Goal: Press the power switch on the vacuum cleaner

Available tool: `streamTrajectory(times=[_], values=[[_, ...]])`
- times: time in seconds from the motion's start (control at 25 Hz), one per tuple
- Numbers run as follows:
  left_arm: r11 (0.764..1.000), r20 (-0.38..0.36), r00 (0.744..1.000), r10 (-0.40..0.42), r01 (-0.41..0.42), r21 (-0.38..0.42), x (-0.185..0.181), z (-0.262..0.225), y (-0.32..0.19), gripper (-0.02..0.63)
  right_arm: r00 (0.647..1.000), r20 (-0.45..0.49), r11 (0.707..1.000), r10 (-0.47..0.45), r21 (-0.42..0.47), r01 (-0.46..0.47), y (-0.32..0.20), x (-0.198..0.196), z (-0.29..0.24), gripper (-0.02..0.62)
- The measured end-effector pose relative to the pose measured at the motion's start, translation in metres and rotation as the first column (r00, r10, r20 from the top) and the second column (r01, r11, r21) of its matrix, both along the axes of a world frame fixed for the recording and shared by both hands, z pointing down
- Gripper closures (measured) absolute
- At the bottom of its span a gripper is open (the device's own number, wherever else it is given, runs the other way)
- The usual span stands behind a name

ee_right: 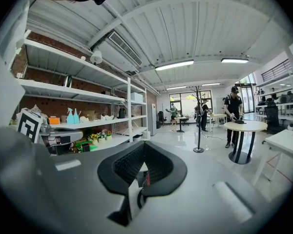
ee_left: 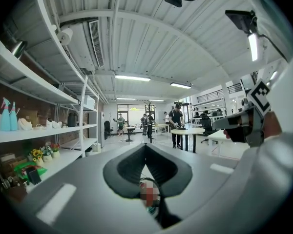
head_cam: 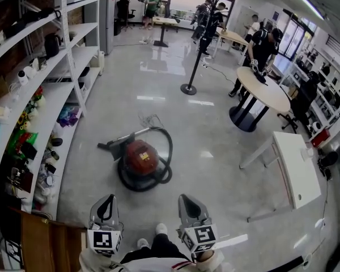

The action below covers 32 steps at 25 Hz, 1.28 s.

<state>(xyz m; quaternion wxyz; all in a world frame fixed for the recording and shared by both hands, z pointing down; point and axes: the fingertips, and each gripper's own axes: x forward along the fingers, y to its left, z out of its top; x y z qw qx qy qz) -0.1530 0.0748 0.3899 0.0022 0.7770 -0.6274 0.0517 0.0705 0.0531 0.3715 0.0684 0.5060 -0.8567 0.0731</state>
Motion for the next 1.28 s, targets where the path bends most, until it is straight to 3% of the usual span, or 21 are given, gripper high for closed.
streamTrajectory(times=[0.56, 1.28], values=[[1.000, 0.020, 1.000, 0.011, -0.011, -0.027, 0.018, 0.008, 0.009, 0.606, 1.000, 0.021, 1.000, 0.009, -0.022, -0.009, 0.008, 0.015, 0.007, 0.595], [0.999, 0.042, 0.998, -0.037, 0.037, -0.004, 0.044, -0.005, -0.007, 0.606, 0.998, 0.032, 0.998, -0.059, -0.018, 0.060, -0.012, 0.036, 0.005, 0.597]])
